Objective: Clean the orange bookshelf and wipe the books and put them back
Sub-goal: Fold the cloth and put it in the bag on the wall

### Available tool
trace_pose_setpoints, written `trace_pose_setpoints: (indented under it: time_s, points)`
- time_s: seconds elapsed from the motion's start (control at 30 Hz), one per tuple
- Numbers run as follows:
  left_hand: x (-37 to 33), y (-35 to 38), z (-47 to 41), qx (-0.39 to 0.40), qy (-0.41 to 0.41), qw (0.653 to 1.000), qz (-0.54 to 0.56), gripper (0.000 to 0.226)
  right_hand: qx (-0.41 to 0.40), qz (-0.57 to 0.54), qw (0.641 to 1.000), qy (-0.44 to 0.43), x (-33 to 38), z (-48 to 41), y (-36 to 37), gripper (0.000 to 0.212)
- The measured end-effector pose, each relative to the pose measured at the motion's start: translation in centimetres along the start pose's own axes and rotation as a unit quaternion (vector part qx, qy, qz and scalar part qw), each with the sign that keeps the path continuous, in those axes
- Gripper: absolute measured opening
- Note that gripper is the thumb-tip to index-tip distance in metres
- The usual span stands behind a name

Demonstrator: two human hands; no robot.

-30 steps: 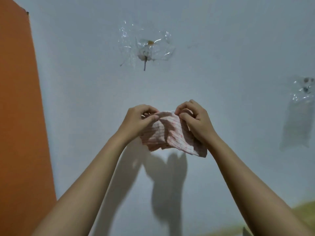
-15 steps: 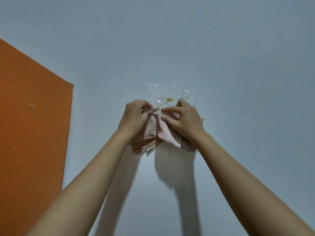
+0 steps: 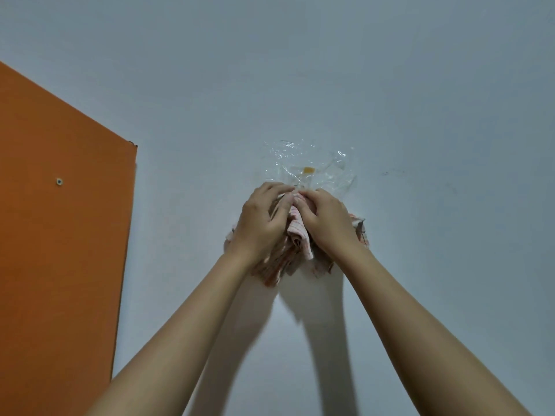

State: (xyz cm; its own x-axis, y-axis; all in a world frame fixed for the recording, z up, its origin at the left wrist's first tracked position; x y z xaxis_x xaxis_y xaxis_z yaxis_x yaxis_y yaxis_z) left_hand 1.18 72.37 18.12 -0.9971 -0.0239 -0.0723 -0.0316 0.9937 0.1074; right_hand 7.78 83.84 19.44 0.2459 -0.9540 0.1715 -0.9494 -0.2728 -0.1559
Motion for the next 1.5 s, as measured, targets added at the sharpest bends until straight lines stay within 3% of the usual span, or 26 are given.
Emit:
trace_pose_setpoints:
  time_s: [0.27, 0.4, 0.53, 0.67, 1.03, 1.5]
  points:
    - [0.3, 0.8, 2.1, -0.013, -0.143, 0.981, 0.131, 0.03, 0.0, -0.082, 0.996, 0.02, -0.5, 0.9, 0.8, 0.026]
    - [0.3, 1.0, 2.6, -0.001, -0.237, 0.942, 0.24, 0.024, -0.038, -0.127, 0.991, 0.026, 0.0, 1.6, 1.0, 0.024]
    - [-0.1, 1.3, 2.9, 0.015, -0.275, 0.909, 0.314, 0.031, -0.083, -0.15, 0.984, 0.042, 0.1, 2.0, 1.1, 0.023]
    - [-0.1, 1.9, 3.2, 0.015, -0.292, 0.883, 0.367, 0.031, -0.091, -0.154, 0.982, 0.065, -0.3, 2.4, 1.1, 0.022]
    - [0.3, 3.0, 4.7, 0.001, -0.315, 0.859, 0.404, 0.032, -0.019, -0.189, 0.976, 0.105, -0.5, 2.9, 0.7, 0.029]
    - [0.2, 1.2, 6.0, 0.042, -0.305, 0.888, 0.34, 0.035, -0.023, -0.234, 0.96, 0.153, -0.7, 4.7, 1.3, 0.035]
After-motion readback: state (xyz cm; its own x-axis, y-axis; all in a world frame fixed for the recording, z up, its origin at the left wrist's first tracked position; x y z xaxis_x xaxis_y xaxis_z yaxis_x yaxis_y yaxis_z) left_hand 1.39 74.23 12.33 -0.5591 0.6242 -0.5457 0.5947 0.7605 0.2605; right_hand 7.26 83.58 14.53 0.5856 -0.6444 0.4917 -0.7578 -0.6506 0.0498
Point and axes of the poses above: each hand's wrist, its own z-axis away from the middle knuckle, its own y-axis out of the palm, x = y × z, the point moved 1 cm from there along -z, towards the middle knuckle, and after that the axes turned 10 degrees about -x, right-handed, at the moved point
